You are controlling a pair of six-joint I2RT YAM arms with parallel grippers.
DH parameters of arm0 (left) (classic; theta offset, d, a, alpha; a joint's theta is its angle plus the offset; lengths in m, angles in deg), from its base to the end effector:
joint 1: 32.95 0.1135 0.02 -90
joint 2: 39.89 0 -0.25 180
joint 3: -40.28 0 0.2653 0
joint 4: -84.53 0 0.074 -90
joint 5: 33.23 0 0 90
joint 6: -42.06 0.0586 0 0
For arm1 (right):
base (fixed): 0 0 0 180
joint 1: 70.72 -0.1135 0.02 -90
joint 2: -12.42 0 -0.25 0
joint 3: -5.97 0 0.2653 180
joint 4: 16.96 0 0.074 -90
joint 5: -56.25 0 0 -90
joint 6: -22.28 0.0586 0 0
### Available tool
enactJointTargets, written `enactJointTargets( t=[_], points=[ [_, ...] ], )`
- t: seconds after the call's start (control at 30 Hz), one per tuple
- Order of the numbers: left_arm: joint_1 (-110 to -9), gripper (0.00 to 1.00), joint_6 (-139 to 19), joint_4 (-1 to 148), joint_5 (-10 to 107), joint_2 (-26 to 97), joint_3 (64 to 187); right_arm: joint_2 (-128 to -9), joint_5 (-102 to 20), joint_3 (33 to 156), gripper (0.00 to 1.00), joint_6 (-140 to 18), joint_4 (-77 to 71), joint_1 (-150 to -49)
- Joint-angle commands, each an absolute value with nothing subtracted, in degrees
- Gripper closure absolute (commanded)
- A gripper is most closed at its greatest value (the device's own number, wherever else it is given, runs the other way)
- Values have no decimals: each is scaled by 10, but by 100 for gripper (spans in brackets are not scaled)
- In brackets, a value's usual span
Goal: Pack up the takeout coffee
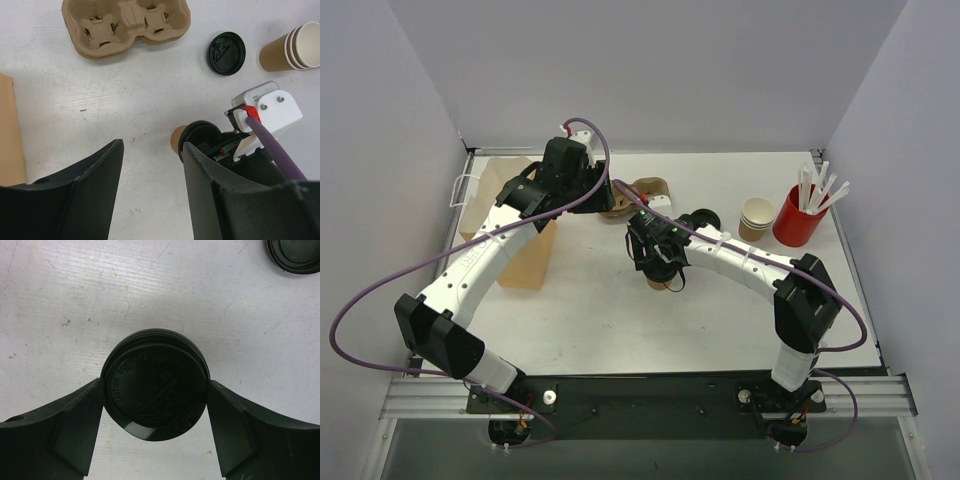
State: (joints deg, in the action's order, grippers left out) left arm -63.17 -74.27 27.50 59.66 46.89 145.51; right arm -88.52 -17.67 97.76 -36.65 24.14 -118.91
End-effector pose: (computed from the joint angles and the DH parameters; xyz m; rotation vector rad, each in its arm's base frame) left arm 0.3136 -0.1793 0.3644 0.0498 2.2860 -0.4707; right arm 0.2872 0.2968 0.2166 -0.2380 2.4115 0.2947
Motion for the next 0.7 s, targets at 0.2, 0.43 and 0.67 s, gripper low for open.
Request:
enactJointTargets(
  t=[0.2,0.43,0.67],
  points=[
    [-625,39,-732,281,592,451,1477,-890,-185,973,37,-358,323,-1178],
    [-620,39,-729,282,588,446,1474,-852,-204,965,40,-356,323,-1154],
    [-617,39,-730,287,579,444,1472,-800,-196,926,41,-351,327,-1131]
  ],
)
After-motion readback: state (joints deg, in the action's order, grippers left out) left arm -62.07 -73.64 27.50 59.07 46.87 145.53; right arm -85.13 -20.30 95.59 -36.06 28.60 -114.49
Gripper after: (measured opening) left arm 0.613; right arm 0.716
